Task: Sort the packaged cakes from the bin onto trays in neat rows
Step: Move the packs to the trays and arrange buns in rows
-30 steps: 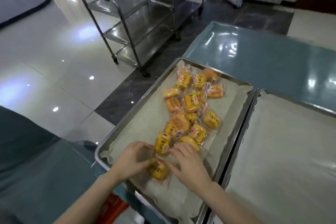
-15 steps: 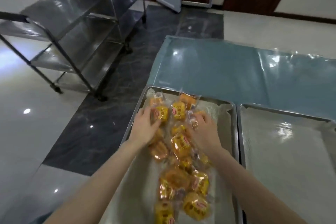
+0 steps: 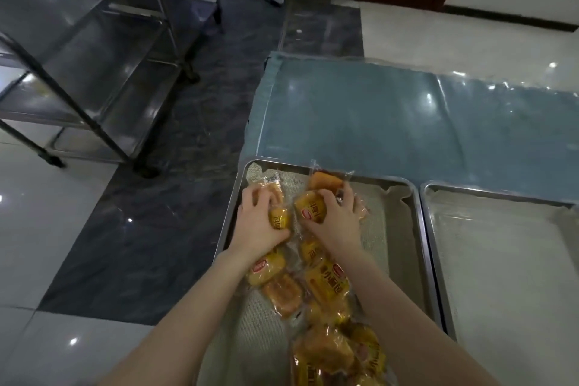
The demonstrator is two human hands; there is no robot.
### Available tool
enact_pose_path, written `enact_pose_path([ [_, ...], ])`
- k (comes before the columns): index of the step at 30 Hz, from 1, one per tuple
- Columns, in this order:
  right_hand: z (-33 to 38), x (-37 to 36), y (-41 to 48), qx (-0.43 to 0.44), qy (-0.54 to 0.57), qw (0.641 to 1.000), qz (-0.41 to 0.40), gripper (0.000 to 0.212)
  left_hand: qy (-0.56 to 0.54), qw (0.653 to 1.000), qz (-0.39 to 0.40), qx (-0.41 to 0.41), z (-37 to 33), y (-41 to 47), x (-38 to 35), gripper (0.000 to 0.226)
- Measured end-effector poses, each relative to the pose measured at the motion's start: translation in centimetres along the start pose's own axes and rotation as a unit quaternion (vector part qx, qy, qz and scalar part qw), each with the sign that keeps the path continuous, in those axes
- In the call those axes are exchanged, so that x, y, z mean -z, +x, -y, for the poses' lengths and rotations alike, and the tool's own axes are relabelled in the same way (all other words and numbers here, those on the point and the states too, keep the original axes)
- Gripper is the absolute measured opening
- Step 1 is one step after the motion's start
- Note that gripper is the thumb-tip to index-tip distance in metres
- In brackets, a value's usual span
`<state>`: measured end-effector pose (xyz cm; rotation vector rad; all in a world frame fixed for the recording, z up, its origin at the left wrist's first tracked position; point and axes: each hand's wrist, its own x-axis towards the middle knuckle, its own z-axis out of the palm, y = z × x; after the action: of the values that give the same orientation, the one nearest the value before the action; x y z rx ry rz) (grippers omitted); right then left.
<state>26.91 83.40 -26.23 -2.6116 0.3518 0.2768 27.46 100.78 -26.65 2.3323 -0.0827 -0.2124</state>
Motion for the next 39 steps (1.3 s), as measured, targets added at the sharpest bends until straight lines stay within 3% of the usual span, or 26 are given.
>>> enact_pose_path([
  [3,-0.3,0.8,-0.6,0.003,0.020,1.000,0.006,0.057,-0.016,0.999,0.037,-0.005,0.2,-1.1,0.7,0.052],
  [9,-3.1,2.1,-4.4,0.036,0.026,0.996,0.081,0.063,-0.018,0.996,0.082,-0.016,-0.8,-5.4,0.5,0.050],
  [13,-4.5,2.2,-7.9,0.062,0.046,0.992,0.103,0.062,-0.001,0.996,0.072,-0.052,-0.8,-8.6,-0.7,0.071],
  [16,-5.5,2.4,-10.0,0.079,0.065,0.987,0.127,0.060,-0.024,0.995,0.093,-0.030,-0.7,-10.3,-0.8,0.073],
  [20,-7.0,3.0,-11.8,0.106,0.049,0.974,0.192,0.060,-0.003,0.983,0.185,-0.009,-0.1,-12.6,-0.6,0.080],
  [23,-7.5,3.2,-12.9,0.140,-0.028,0.964,0.225,0.058,0.061,0.965,0.254,0.004,0.7,-14.2,-0.8,0.087],
  [27,-6.5,2.9,-13.0,0.173,-0.107,0.958,0.204,0.065,0.192,0.967,0.149,-0.071,0.4,-13.8,-0.5,0.084],
  [30,-5.4,3.0,-11.8,0.162,-0.131,0.961,0.180,0.071,0.182,0.973,0.101,-0.096,-0.1,-11.8,0.6,0.078],
  [33,-3.8,2.9,-9.9,0.143,-0.104,0.978,0.109,0.059,0.108,0.990,0.032,-0.085,-0.3,-9.0,1.5,0.055],
  [35,-2.3,2.8,-8.3,0.139,-0.052,0.986,0.070,0.051,0.127,0.987,-0.033,-0.091,-0.3,-6.7,1.8,0.043],
  [39,1.3,1.9,-5.0,0.143,0.024,0.988,0.059,0.051,0.256,0.961,-0.044,-0.099,0.2,-1.8,1.7,0.057],
])
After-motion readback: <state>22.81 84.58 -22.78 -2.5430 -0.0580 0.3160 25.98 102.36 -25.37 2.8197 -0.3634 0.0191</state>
